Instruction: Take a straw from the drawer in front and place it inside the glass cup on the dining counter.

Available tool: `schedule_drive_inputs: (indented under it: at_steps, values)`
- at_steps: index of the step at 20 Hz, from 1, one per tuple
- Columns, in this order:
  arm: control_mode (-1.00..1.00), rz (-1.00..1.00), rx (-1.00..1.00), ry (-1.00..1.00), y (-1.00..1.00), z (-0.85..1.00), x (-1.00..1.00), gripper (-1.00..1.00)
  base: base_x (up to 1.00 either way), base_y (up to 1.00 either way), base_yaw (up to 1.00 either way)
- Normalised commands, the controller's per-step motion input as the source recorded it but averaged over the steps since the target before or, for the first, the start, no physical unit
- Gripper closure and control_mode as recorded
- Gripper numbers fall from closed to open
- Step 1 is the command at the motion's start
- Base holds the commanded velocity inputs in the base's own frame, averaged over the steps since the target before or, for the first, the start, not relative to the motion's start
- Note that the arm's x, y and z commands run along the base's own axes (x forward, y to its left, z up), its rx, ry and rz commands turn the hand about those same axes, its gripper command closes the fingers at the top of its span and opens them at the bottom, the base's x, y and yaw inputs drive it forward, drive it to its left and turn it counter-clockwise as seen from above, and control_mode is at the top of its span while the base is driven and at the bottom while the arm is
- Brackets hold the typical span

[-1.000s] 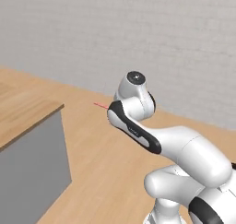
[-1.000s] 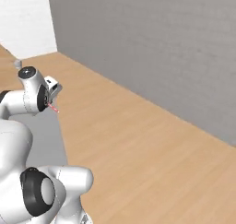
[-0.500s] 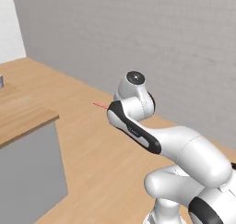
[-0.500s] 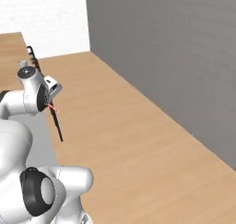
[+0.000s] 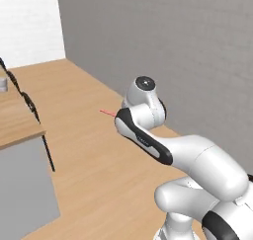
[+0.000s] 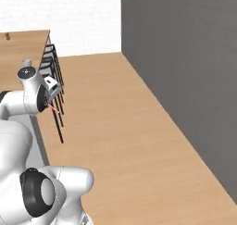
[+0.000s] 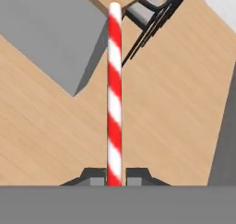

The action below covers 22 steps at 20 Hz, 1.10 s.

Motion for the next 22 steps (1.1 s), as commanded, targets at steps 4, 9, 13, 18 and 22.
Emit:
schedule_drive_inputs:
  at_steps: [4, 9, 13, 18, 22]
  values:
    - [1.00, 0.00, 0.00, 0.00, 0.00, 0.00, 0.00, 1.00, 0.75, -0.76, 0.43]
    - [1.00, 0.00, 0.00, 0.00, 0.00, 0.00, 0.00, 1.00, 0.89, -0.66, 0.47]
    - [1.00, 0.00, 0.00, 0.00, 0.00, 0.00, 0.00, 1.00, 0.95, -0.59, 0.50]
    - [1.00, 0.00, 0.00, 0.00, 0.00, 0.00, 0.00, 1.00, 0.98, -0.51, 0.54]
    - [1.00, 0.00, 0.00, 0.00, 0.00, 0.00, 0.00, 1.00, 0.93, -0.57, 0.52]
